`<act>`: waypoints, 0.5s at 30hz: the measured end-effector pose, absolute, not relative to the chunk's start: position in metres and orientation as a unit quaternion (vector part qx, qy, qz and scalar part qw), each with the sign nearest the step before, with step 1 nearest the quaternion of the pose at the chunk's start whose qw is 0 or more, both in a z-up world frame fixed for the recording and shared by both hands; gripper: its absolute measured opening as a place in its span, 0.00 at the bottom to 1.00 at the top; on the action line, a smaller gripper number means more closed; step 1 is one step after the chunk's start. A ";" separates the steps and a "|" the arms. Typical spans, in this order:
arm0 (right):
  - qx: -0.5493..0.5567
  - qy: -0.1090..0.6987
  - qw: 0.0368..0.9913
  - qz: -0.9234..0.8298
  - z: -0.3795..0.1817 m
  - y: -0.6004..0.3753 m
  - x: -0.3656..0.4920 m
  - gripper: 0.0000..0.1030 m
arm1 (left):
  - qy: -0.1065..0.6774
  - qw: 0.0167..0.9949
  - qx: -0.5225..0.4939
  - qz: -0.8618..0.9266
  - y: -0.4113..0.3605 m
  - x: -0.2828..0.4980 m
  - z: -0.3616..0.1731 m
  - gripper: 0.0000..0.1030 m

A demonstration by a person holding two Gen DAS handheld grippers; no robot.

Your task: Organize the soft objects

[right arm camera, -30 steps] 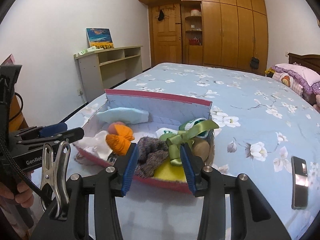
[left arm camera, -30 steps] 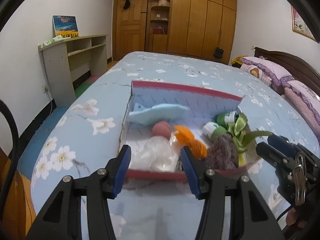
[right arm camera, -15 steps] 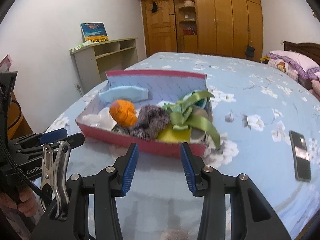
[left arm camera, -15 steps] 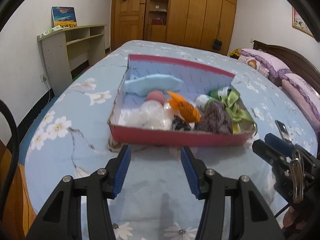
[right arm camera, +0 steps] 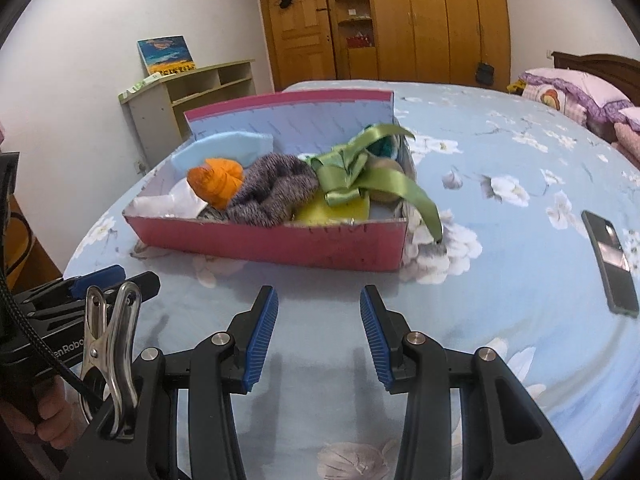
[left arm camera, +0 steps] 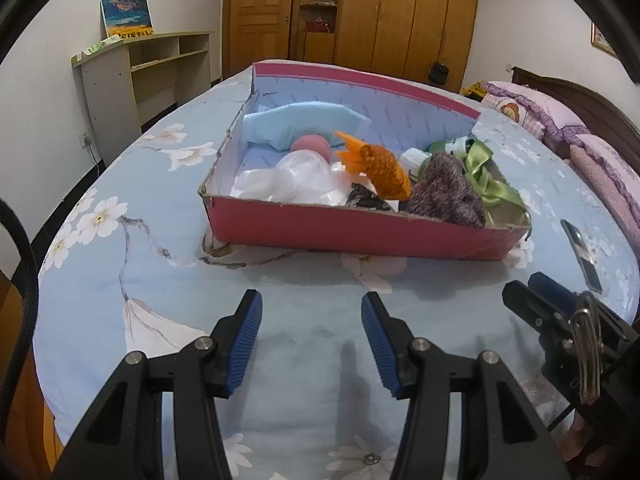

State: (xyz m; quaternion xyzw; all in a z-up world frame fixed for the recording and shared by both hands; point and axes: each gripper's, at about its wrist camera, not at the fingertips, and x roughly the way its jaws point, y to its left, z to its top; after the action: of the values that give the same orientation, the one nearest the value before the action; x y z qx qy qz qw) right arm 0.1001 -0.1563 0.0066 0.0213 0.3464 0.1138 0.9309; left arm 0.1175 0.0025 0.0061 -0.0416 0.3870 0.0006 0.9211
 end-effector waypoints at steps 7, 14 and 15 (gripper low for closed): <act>0.022 0.358 0.927 0.112 -0.004 -0.154 0.102 0.43 | 0.397 0.917 -0.045 0.004 0.002 0.121 -0.006 0.53; 0.023 0.361 0.926 0.108 -0.007 -0.154 0.103 0.43 | 0.404 0.913 -0.050 0.007 0.004 0.123 -0.012 0.53; 0.023 0.360 0.926 0.107 -0.008 -0.154 0.103 0.43 | 0.405 0.913 -0.050 0.008 0.004 0.123 -0.013 0.53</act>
State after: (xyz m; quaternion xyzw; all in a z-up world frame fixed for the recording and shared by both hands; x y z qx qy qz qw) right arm 0.1030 -0.1543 -0.0077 0.0232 0.3603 0.1068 0.9264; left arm 0.1231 0.0042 -0.0130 -0.0499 0.4052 0.0077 0.9128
